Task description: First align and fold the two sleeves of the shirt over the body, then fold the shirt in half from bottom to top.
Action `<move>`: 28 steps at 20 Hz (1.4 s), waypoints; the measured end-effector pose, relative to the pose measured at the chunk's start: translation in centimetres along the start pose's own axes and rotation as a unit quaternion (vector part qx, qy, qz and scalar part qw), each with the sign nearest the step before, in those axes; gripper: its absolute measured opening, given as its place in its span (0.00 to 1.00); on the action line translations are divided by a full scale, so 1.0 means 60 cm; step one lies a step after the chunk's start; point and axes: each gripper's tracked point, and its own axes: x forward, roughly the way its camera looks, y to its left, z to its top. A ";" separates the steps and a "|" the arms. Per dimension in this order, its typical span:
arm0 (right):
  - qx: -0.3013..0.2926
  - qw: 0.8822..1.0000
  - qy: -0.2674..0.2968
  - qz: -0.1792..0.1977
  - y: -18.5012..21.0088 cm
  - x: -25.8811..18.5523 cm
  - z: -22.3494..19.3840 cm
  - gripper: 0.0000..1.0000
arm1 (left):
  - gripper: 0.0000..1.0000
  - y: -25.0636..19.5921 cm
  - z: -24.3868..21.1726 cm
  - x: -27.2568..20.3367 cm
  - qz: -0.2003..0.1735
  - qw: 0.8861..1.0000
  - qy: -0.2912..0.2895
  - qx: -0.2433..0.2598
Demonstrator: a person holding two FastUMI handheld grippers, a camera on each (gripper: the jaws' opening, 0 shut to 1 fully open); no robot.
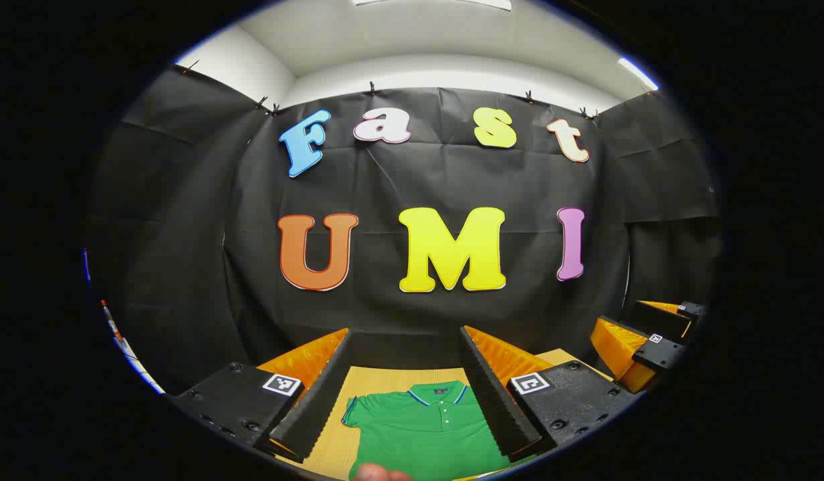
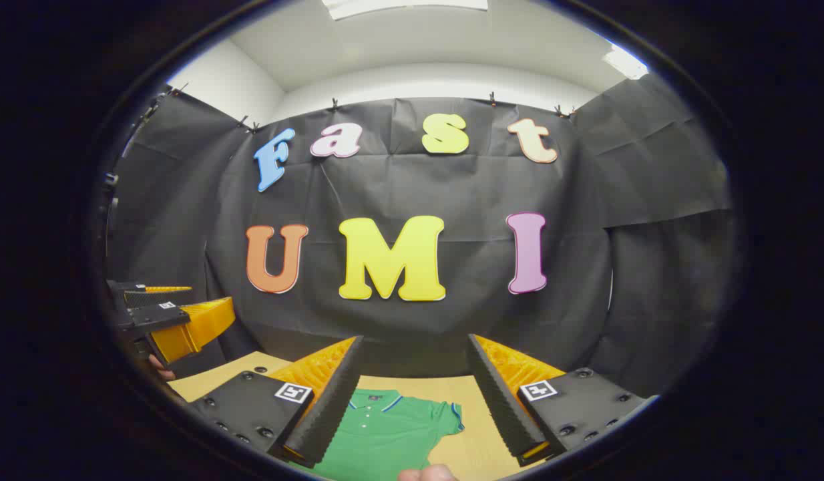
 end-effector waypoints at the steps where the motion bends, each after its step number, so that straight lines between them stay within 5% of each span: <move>1: 0.000 1.000 0.000 0.000 -0.003 -0.001 0.001 0.97 | 0.98 0.001 0.000 0.000 -0.001 1.000 -0.001 0.000; 19: -0.015 1.000 0.012 0.001 -0.028 0.015 -0.007 0.93 | 0.98 -0.010 -0.024 0.004 -0.005 1.000 0.003 0.006; 28: -0.016 0.991 0.131 0.026 -0.063 0.055 -0.127 0.97 | 0.98 -0.046 -0.083 0.033 -0.020 0.999 0.041 -0.005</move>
